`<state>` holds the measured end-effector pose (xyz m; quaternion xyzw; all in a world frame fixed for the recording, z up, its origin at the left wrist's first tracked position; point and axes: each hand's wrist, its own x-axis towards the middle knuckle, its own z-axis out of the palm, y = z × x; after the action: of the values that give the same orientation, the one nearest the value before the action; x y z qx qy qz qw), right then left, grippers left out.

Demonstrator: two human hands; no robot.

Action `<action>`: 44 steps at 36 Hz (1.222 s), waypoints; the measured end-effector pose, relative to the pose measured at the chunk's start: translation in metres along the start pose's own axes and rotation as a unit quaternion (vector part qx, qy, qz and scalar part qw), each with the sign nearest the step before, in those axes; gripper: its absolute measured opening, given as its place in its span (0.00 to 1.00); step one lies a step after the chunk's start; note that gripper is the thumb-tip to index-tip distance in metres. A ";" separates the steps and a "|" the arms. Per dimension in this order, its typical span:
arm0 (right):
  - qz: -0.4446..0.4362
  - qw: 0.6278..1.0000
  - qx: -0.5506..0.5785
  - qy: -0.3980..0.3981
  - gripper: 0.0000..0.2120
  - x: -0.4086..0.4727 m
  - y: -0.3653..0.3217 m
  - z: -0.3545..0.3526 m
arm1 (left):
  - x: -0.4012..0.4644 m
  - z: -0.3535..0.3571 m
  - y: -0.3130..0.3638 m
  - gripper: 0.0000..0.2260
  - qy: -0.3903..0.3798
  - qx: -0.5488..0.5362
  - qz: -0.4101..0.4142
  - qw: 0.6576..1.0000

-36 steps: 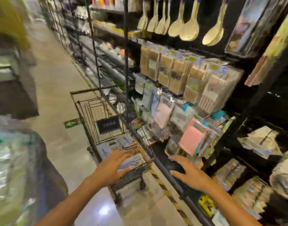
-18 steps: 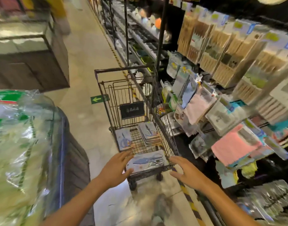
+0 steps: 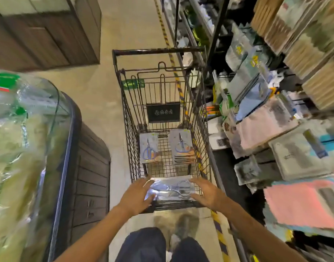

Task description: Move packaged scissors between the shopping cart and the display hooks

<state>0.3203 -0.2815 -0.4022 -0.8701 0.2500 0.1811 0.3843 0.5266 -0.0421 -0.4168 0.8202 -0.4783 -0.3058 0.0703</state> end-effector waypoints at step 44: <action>-0.071 0.981 -0.103 -0.150 0.19 0.188 0.086 0.104 | 0.072 0.131 -0.039 0.39 -0.067 -0.090 -0.185 0.976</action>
<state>0.4099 -0.3078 -0.6136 -0.8832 0.1073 0.3069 0.3381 0.5062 -0.0580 -0.5696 0.8625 -0.2923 -0.4094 0.0544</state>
